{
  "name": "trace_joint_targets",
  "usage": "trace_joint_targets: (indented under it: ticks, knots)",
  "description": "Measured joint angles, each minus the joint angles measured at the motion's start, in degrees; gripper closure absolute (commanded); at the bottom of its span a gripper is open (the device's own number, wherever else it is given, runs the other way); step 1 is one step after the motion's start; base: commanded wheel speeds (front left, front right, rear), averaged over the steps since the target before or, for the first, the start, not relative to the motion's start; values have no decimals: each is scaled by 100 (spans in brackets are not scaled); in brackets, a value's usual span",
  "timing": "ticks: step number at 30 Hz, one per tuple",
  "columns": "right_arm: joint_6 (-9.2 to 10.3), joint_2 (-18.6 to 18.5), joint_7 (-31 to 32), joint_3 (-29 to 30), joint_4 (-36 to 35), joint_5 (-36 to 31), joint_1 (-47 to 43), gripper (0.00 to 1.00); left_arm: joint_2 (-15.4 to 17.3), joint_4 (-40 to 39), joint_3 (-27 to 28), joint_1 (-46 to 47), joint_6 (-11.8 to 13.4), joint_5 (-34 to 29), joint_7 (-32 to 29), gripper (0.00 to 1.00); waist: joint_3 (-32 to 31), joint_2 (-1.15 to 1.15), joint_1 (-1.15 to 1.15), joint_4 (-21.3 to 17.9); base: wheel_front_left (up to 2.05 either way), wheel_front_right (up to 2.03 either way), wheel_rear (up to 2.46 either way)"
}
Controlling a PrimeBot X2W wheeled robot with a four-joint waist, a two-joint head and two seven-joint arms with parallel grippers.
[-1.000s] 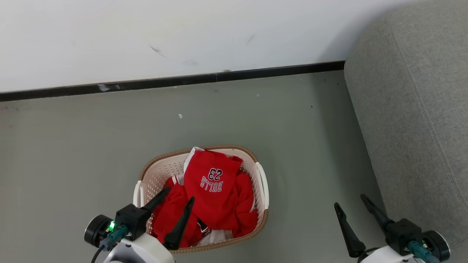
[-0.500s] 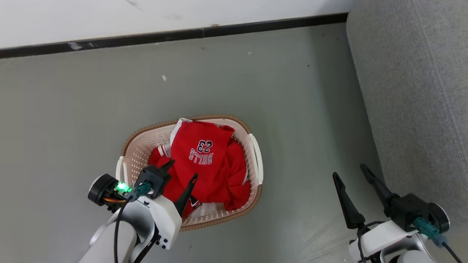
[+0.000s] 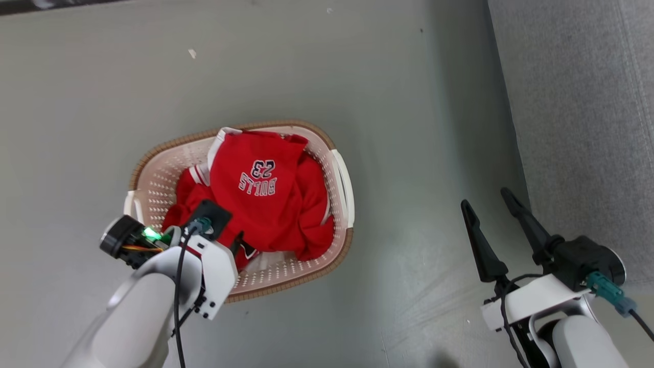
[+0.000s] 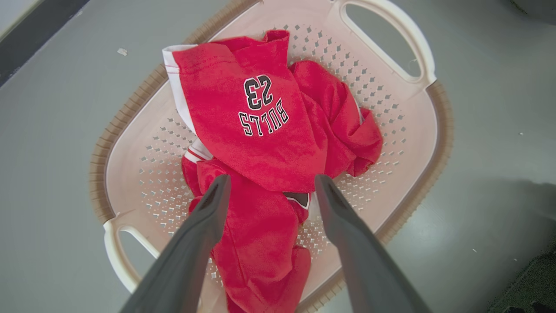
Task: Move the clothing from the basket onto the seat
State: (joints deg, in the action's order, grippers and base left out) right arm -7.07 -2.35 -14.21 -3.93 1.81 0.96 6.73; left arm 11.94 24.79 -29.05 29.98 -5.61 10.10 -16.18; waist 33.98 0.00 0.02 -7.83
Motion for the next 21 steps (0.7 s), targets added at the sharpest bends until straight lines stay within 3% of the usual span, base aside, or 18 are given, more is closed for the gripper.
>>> trace_joint_targets:
  ticks: [21]
  knots:
    - [0, -1, -1, -212, -142, 269, 669, 0, 305, 844, 444, 826, 447, -159, -549, 0, 1092, 0, -1, -529, 0, 0, 0]
